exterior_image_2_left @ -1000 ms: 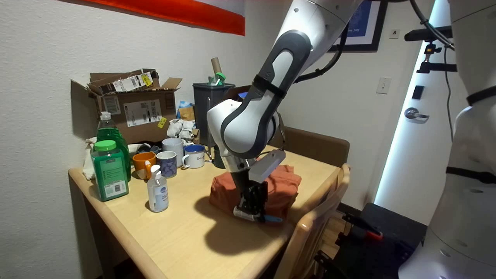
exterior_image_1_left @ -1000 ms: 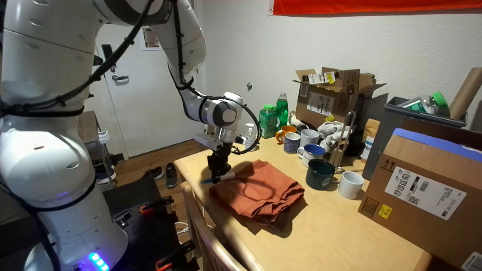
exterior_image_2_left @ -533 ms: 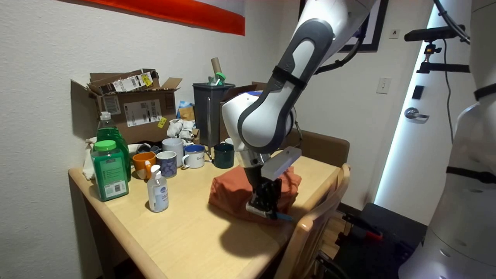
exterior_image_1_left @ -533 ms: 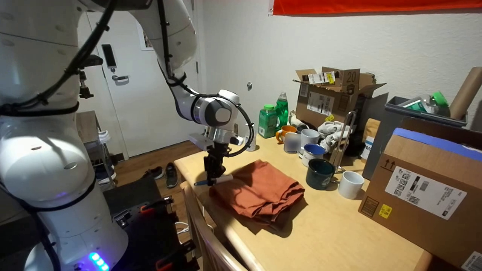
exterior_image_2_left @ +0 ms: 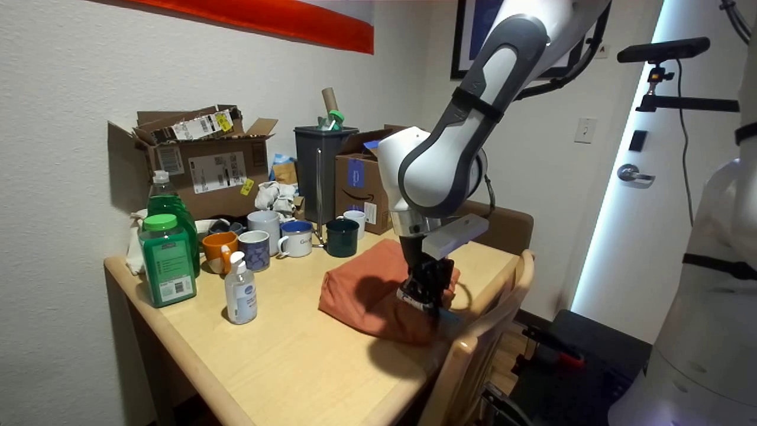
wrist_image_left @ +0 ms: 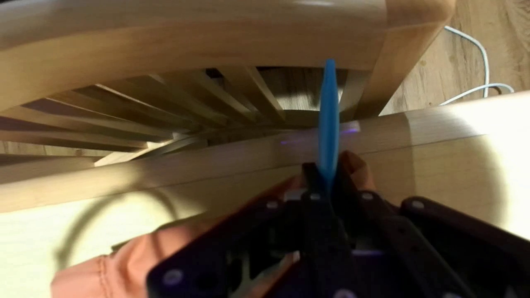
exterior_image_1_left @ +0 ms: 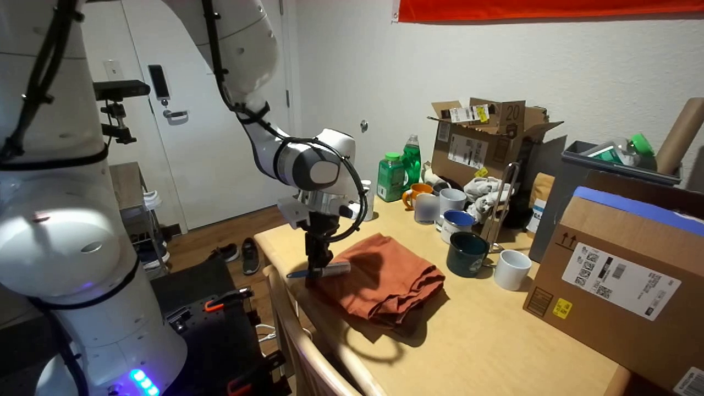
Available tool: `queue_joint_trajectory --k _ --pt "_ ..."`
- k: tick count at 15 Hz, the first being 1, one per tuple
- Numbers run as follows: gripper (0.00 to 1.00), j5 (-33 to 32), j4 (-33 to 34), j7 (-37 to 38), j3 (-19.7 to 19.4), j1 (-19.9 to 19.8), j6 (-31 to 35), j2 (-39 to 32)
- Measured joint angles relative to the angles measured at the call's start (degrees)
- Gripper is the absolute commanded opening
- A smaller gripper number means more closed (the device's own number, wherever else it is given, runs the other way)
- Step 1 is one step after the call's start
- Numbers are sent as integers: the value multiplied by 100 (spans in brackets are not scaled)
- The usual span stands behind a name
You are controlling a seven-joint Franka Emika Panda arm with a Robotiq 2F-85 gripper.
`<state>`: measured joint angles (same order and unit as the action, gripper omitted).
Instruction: Take the object and roll it on the cloth on the table
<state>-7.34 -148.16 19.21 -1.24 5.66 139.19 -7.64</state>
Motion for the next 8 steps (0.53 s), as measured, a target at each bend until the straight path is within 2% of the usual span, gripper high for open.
queue_joint_trajectory --k 4,8 --pt "3 93 192 -379 -19 -247 -1 -225" --pt "3 328 590 -927 -16 -324 -23 -775"
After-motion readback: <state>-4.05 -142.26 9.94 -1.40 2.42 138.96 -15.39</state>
